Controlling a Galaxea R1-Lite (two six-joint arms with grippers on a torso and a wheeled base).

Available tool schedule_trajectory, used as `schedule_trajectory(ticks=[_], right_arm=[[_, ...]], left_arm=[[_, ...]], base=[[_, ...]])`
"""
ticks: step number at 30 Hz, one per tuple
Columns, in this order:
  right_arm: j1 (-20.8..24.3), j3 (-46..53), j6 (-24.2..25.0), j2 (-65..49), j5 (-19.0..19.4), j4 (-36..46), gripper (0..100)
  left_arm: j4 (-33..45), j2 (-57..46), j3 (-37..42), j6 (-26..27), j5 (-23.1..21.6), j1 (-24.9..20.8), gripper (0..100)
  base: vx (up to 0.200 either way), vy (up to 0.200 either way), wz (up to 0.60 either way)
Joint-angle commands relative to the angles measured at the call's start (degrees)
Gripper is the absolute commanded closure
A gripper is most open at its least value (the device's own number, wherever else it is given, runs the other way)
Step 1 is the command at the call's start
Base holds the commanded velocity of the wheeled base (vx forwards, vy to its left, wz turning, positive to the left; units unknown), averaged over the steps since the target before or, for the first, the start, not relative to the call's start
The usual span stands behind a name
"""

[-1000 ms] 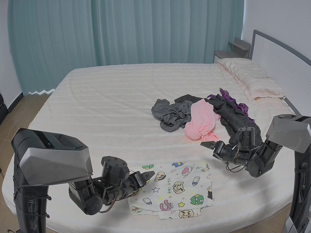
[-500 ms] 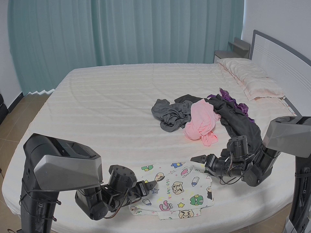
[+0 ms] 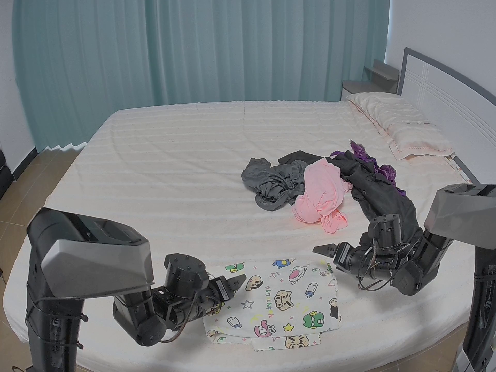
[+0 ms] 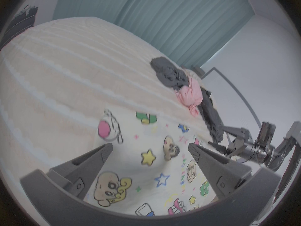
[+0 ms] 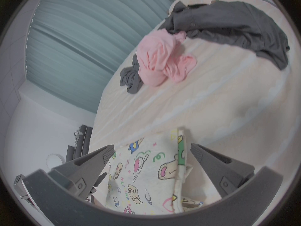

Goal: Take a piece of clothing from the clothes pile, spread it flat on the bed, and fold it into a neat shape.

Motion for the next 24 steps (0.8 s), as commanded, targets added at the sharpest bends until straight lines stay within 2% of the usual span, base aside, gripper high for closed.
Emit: schedule_trajectory(ticks=[1,5,8,10,11,13,17,20,21,24], right_arm=[[-3.93,4.6,-0.44,-10.32,-4.84,-2.73,0],[-5.42,11.54,-1.14,-23.6,-6.77,-4.84,0],[-5.42,17.17,-3.69,-33.44,-6.86,-4.93,0],[-5.42,18.75,-4.57,-35.64,-6.86,-4.93,0],[-5.42,23.14,-7.56,-42.14,-6.95,-4.93,0],[-5.34,27.36,-10.55,-48.82,-6.86,-4.4,0],[-5.16,33.43,-15.03,-59.45,-6.86,-3.43,0],[-5.42,35.71,-15.91,-62.97,-7.04,-2.03,0],[-5.51,37.29,-16.26,-65.43,-7.12,-0.88,0],[-5.77,38.0,-17.05,-75.89,-10.02,9.31,0]], left_arm=[[-0.2,-12.6,0.39,3.56,0.13,6.01,0],[2.88,-24.9,1.36,5.41,0.39,11.54,0],[7.89,-33.43,1.97,5.41,4.26,15.15,0],[8.94,-35.36,2.23,5.41,5.49,16.12,0],[11.49,-40.64,4.08,5.41,8.04,18.31,0],[12.99,-47.05,7.6,5.58,8.83,20.16,0],[19.05,-60.5,12.69,7.25,9.18,21.04,0],[23.45,-66.56,14.1,8.75,10.23,21.04,0],[26.7,-70.78,14.71,9.71,11.2,21.04,0],[39.35,-83.97,14.8,11.65,13.57,21.04,0]], base=[[0.0,0.0,0.0],[0.0,0.0,0.0],[0.0,0.0,0.0],[0.0,0.0,0.0],[0.0,0.0,0.0],[0.0,0.0,0.0],[0.0,0.0,0.0],[0.0,0.0,0.0],[0.0,0.0,0.0],[0.0,0.0,0.0]])
